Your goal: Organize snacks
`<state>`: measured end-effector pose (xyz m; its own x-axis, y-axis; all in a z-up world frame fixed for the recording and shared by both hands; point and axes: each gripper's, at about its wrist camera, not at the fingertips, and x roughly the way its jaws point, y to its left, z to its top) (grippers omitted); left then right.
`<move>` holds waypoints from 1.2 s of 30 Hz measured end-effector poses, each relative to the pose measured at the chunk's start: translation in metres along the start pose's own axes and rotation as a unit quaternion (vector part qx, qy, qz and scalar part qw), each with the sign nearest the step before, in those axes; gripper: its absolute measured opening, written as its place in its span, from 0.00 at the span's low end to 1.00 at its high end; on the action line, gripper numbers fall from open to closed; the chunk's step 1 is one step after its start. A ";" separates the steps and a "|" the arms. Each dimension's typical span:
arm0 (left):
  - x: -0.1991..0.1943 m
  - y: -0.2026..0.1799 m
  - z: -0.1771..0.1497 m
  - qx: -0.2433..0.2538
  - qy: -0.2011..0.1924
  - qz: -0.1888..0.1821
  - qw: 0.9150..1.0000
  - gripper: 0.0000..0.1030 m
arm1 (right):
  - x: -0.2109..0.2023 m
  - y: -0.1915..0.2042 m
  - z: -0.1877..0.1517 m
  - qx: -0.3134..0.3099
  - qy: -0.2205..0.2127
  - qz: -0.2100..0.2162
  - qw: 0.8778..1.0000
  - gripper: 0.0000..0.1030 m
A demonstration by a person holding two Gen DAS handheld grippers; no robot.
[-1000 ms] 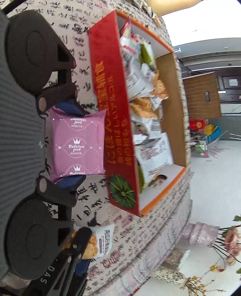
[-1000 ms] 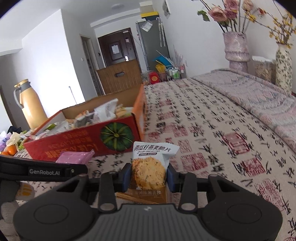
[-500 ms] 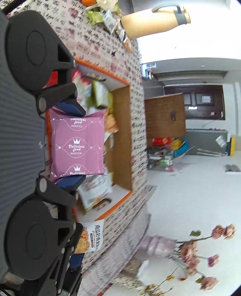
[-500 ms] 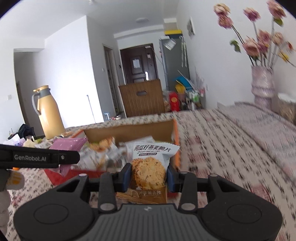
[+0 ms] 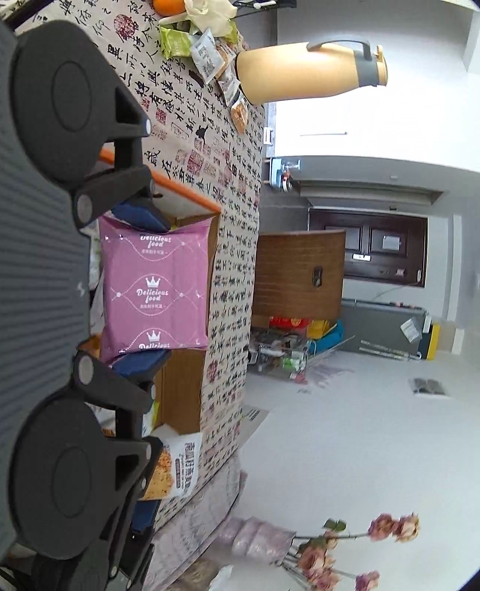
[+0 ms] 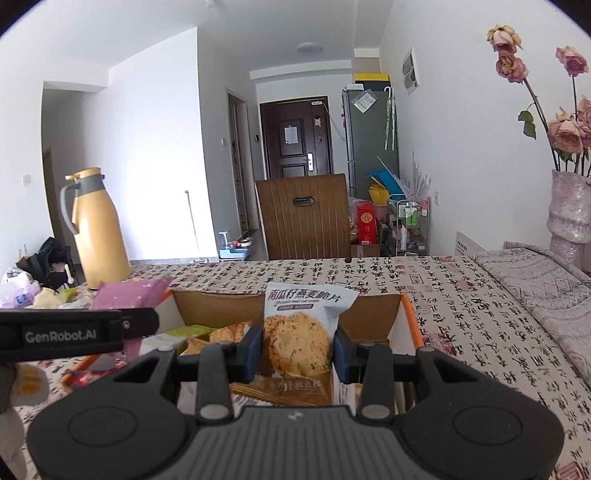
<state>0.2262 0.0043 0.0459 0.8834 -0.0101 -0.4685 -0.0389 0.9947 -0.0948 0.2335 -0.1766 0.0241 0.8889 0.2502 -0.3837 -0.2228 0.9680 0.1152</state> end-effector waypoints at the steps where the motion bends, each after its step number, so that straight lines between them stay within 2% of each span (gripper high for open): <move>1: 0.004 0.003 -0.002 -0.003 0.001 0.000 1.000 0.66 | 0.005 0.000 -0.001 -0.001 0.001 -0.001 1.000 0.37; 6: 0.017 0.013 -0.010 -0.011 0.003 -0.012 1.000 0.67 | 0.020 -0.004 -0.011 0.001 0.014 -0.001 1.000 0.37; 9: 0.019 0.016 -0.012 -0.015 0.004 -0.011 1.000 0.73 | 0.024 -0.009 -0.014 0.007 0.021 -0.001 1.000 0.38; 11: 0.018 0.017 -0.013 -0.020 0.001 -0.009 1.000 0.82 | 0.023 -0.012 -0.016 0.015 0.024 0.000 1.000 0.49; 13: 0.015 0.019 -0.013 -0.027 -0.006 -0.004 1.000 0.93 | 0.022 -0.016 -0.017 0.022 0.021 -0.004 1.000 0.81; 15: 0.013 0.020 -0.013 -0.029 -0.012 -0.002 1.000 0.98 | 0.020 -0.018 -0.017 0.023 0.016 -0.012 1.000 0.94; 17: 0.011 0.019 -0.012 -0.027 -0.016 0.001 0.999 1.00 | 0.019 -0.018 -0.016 0.024 0.014 -0.013 1.000 1.00; 22: 0.002 0.017 -0.007 -0.027 -0.022 0.005 0.999 1.00 | 0.013 -0.015 -0.010 0.021 0.008 -0.017 1.000 1.00; 28: -0.024 0.013 -0.007 -0.012 -0.037 0.010 0.999 1.00 | -0.014 -0.009 -0.005 0.015 -0.007 -0.022 1.000 1.00; 36: -0.068 0.015 -0.030 -0.003 -0.034 0.004 0.999 1.00 | -0.062 -0.004 -0.033 0.011 0.014 -0.024 1.000 1.00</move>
<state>0.1515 0.0166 0.0496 0.9130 0.0047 -0.4080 -0.0484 0.9941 -0.0969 0.1664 -0.1955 0.0173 0.8866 0.2048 -0.4146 -0.1718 0.9783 0.1160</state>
